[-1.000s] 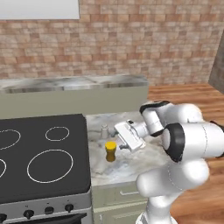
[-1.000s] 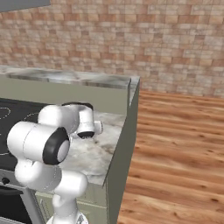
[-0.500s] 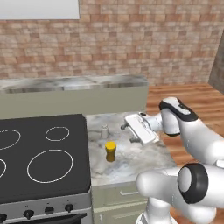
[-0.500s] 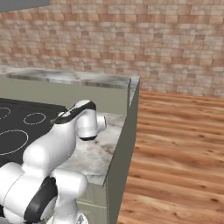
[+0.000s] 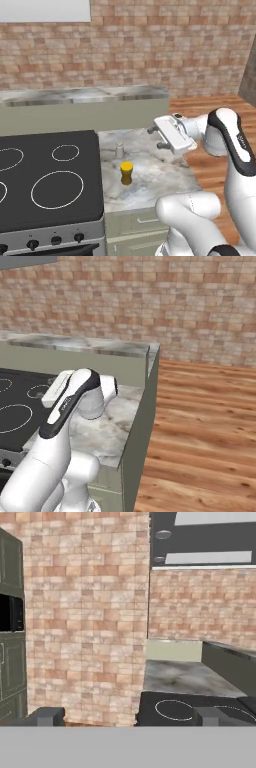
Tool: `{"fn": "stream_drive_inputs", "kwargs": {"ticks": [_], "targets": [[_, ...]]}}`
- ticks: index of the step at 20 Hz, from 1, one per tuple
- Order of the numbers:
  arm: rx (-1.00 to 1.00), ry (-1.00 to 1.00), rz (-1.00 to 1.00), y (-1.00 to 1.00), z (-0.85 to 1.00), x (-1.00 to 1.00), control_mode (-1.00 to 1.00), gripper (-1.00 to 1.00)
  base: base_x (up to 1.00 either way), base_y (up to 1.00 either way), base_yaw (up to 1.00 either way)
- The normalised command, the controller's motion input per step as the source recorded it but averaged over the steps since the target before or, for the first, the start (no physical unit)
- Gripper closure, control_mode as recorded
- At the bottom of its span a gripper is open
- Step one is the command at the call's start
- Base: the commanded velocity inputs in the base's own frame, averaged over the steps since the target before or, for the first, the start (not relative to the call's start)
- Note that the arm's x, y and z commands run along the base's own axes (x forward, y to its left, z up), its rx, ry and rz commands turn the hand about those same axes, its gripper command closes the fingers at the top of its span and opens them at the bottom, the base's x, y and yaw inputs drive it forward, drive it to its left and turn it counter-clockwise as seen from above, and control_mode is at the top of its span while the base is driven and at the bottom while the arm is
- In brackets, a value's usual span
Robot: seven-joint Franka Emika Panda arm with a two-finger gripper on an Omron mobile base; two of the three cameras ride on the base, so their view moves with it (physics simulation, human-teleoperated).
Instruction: Collect the turmeric, ketchup, and shaker from the cabinet and place them next to the stove.
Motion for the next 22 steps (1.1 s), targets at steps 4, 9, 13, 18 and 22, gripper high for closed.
{"fn": "stream_drive_inputs", "kwargs": {"ticks": [4,9,13,18,22], "targets": [[-0.08,0.09,-0.09,-0.12,0.80,-0.52,-1.00,-1.00,0.00,0.00,0.00],[-0.19,0.11,-0.12,-0.01,0.36,-0.55,-1.00,-1.00,0.00,0.00,0.00],[-0.22,0.12,-0.16,0.03,0.26,-0.61,-1.00,-1.00,0.00,0.00,0.00],[-0.20,0.12,-0.18,0.00,0.23,-0.69,-1.00,-1.00,0.00,0.00,0.00],[-0.15,0.07,-0.22,0.00,0.08,-0.78,-1.00,-1.00,0.00,0.00,0.00]]}}
